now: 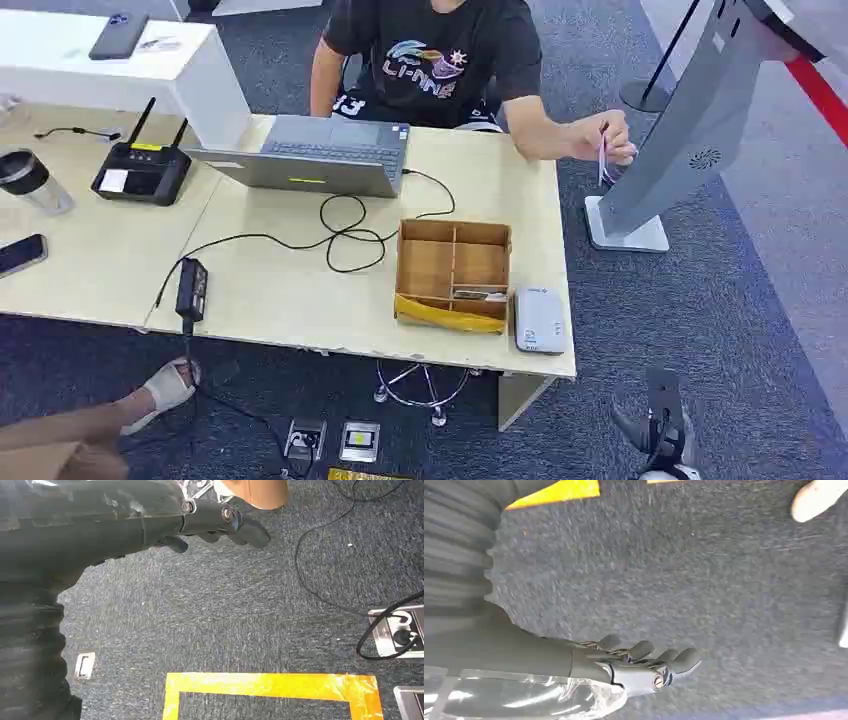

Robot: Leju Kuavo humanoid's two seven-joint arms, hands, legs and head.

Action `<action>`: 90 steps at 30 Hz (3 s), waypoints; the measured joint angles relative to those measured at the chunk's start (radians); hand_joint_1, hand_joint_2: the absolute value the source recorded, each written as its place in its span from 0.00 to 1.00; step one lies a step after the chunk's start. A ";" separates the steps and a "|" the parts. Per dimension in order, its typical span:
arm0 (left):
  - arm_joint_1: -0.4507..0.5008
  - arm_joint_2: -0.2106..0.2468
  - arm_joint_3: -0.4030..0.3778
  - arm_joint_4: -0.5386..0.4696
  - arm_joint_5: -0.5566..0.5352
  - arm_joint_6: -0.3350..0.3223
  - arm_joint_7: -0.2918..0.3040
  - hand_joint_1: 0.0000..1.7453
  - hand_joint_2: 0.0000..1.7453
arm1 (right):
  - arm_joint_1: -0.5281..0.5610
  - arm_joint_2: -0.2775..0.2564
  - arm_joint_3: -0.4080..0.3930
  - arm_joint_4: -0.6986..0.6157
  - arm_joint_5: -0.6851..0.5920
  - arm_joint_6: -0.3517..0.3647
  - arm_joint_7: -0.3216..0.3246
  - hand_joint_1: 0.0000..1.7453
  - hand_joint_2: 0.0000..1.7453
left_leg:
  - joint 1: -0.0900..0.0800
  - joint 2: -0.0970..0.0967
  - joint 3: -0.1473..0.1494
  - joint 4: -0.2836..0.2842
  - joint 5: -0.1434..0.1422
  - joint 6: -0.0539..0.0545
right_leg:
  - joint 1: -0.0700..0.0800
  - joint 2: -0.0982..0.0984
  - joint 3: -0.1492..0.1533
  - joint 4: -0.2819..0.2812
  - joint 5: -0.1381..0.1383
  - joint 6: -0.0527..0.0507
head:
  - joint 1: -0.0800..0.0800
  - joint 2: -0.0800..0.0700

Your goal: Pass the card to the sensor for recognition and then transmit it.

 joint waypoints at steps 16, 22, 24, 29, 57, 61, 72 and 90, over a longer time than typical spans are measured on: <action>0.001 0.000 -0.035 0.000 0.000 -0.007 0.000 0.00 1.00 | 0.054 -0.083 -0.157 -0.431 0.293 -0.002 0.165 0.00 1.00 | 0.000 0.000 0.000 0.000 0.000 0.000 | 0.000 0.000 0.000 0.000 0.000 0.000 | 0.000 0.000; 0.003 -0.001 -0.057 0.000 0.000 -0.015 0.000 0.00 1.00 | 0.064 -0.103 -0.206 -0.625 0.408 -0.002 0.205 0.00 1.00 | 0.000 0.000 0.000 0.000 0.000 0.000 | 0.000 0.000 0.000 0.000 0.000 0.000 | 0.000 0.000; 0.003 -0.003 -0.069 0.000 0.000 -0.021 0.000 0.00 1.00 | 0.073 -0.103 -0.222 -0.707 0.494 -0.002 0.212 0.00 1.00 | 0.000 0.000 0.000 0.000 0.000 0.000 | 0.000 0.000 0.000 0.000 0.000 0.000 | 0.000 0.000; -0.002 -0.010 -0.110 0.000 0.000 -0.039 0.012 0.00 1.00 | 0.070 -0.100 -0.222 -0.924 0.815 -0.002 0.292 0.00 1.00 | 0.000 -0.001 0.000 0.000 0.000 0.000 | 0.000 0.000 0.000 0.000 0.000 0.000 | 0.000 0.000; -0.040 -0.053 -0.278 -0.001 0.000 -0.108 0.134 0.00 1.00 | -0.337 0.063 0.390 -0.999 1.131 0.430 0.307 0.00 1.00 | 0.000 -0.002 -0.001 0.000 0.001 -0.001 | 0.001 -0.001 0.000 0.001 0.000 0.000 | 0.000 0.000; -0.042 -0.053 -0.292 -0.001 0.000 -0.111 0.146 0.00 1.00 | -0.362 0.086 0.416 -0.957 1.118 0.444 0.309 0.00 1.00 | 0.001 -0.002 -0.002 0.000 0.001 -0.001 | 0.001 -0.001 -0.001 0.001 0.000 0.000 | 0.000 0.000; -0.049 -0.056 -0.306 -0.002 0.000 -0.110 0.182 0.00 1.00 | -0.421 0.144 0.449 -0.827 1.054 0.399 0.301 0.00 1.00 | 0.001 -0.002 -0.002 0.000 0.002 -0.001 | 0.001 -0.001 -0.001 0.001 0.000 0.000 | 0.000 0.000; -0.068 -0.072 -0.306 -0.002 0.000 -0.088 0.266 0.00 1.00 | -0.473 0.246 0.457 -0.648 1.070 0.266 0.284 0.00 1.00 | 0.000 -0.002 -0.001 0.000 0.002 -0.001 | 0.001 0.000 -0.001 0.001 0.000 0.000 | 0.000 0.000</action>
